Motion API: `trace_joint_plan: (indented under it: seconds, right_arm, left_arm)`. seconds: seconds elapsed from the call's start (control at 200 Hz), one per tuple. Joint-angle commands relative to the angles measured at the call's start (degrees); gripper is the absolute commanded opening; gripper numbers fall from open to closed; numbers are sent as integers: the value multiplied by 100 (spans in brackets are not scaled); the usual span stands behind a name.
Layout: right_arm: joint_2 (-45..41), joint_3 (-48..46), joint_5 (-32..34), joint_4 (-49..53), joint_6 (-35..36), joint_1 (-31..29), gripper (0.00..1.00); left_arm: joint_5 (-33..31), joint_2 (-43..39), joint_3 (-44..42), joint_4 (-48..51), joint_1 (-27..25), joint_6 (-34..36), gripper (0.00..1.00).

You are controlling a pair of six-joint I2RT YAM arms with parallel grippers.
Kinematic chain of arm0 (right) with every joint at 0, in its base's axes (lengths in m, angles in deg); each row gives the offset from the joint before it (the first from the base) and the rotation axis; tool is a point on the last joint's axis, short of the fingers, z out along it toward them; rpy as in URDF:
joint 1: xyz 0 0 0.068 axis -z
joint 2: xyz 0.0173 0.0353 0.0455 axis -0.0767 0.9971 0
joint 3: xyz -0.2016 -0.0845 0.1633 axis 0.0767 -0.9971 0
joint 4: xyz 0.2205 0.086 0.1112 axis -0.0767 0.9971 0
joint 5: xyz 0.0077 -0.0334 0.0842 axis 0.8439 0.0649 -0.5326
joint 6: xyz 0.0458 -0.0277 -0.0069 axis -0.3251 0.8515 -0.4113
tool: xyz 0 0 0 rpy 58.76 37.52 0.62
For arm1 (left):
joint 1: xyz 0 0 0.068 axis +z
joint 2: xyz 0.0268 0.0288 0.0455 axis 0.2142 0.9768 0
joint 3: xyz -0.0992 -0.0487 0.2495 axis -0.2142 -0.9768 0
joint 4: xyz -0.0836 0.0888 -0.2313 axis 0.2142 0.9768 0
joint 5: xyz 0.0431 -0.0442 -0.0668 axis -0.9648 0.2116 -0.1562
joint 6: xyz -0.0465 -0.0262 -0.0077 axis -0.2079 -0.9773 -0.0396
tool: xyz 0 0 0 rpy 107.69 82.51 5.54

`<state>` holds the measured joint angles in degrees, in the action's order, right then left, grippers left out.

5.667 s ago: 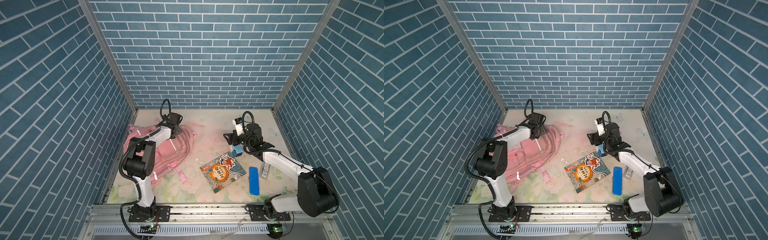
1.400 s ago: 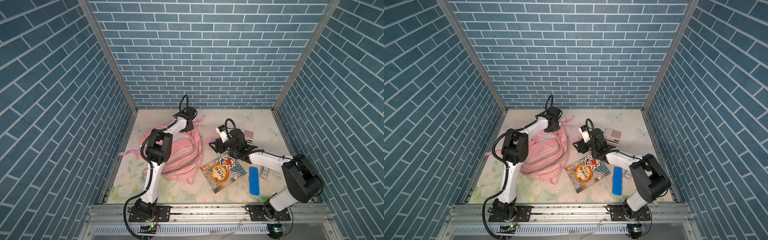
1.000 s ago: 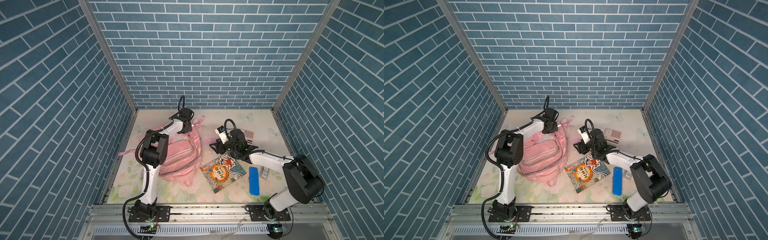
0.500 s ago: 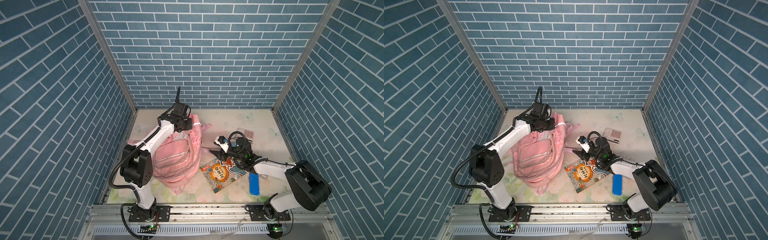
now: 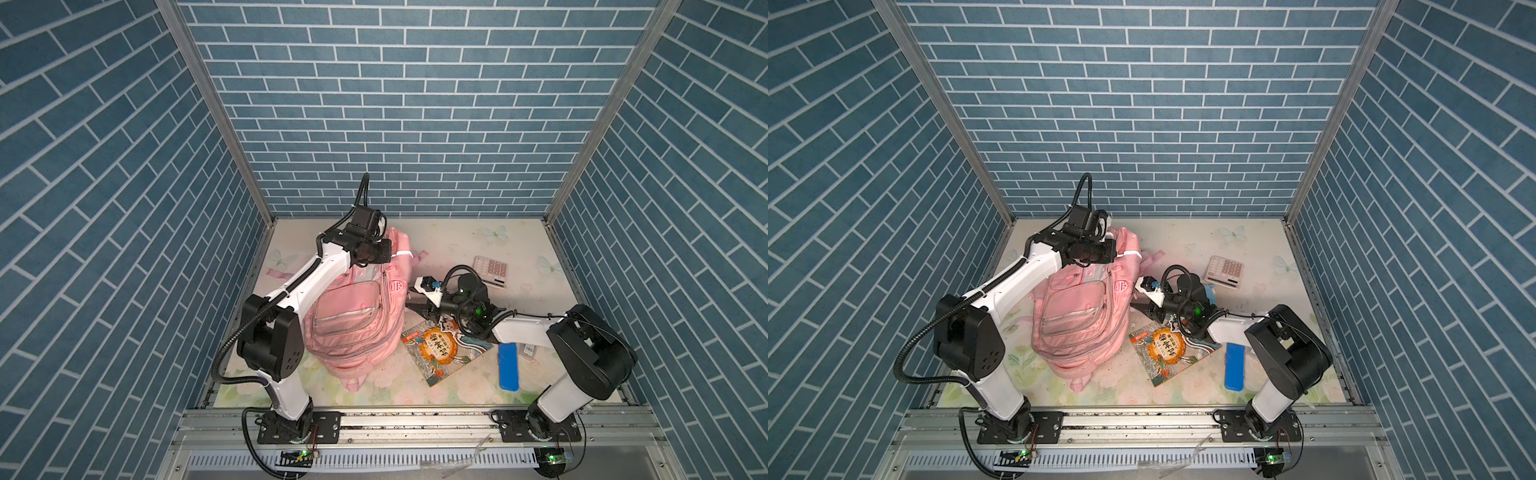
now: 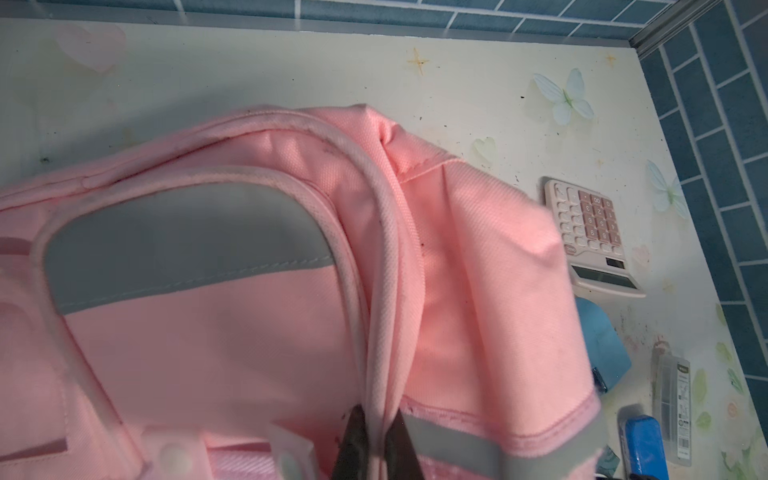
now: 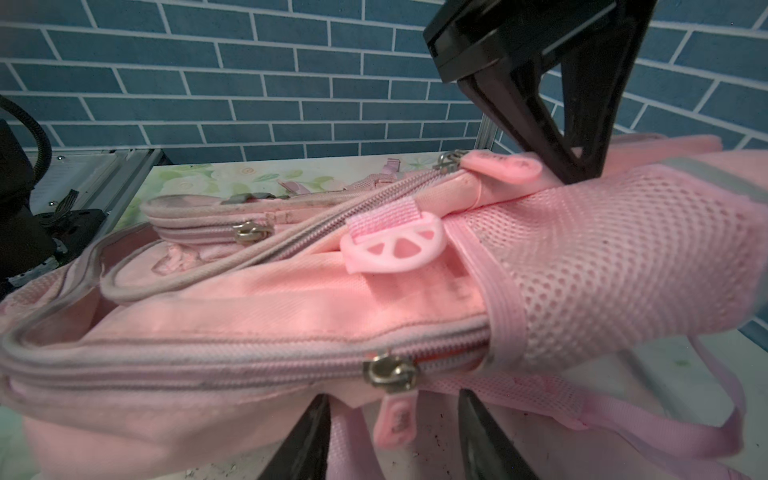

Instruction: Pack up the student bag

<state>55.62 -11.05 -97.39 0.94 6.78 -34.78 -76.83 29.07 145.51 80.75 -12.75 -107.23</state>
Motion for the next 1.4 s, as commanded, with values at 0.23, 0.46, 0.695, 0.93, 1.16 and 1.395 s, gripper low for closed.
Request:
trace_joint_plan:
  seconds: [0.23,0.46,0.695,0.93,1.16,1.395]
  right_arm:
    - [364,572,-1940,514,49,385,51]
    - [514,809,-2405,888,106,385,36]
    - [441,722,-2269,886,89,394,22]
    - [170,398,-2094,279,-272,408,15]
    - [100,291,-2011,61,-552,479,22]
    - [84,295,-1885,199,-543,500,10]
  left_arm:
    - [498,-284,245,20,-91,505,0]
    - [438,-140,488,58,-93,477,0]
    - [381,10,802,170,-80,423,0]
    - [380,101,802,198,-28,304,0]
    - [377,155,790,184,-26,257,0]
    - [325,201,835,191,3,107,0]
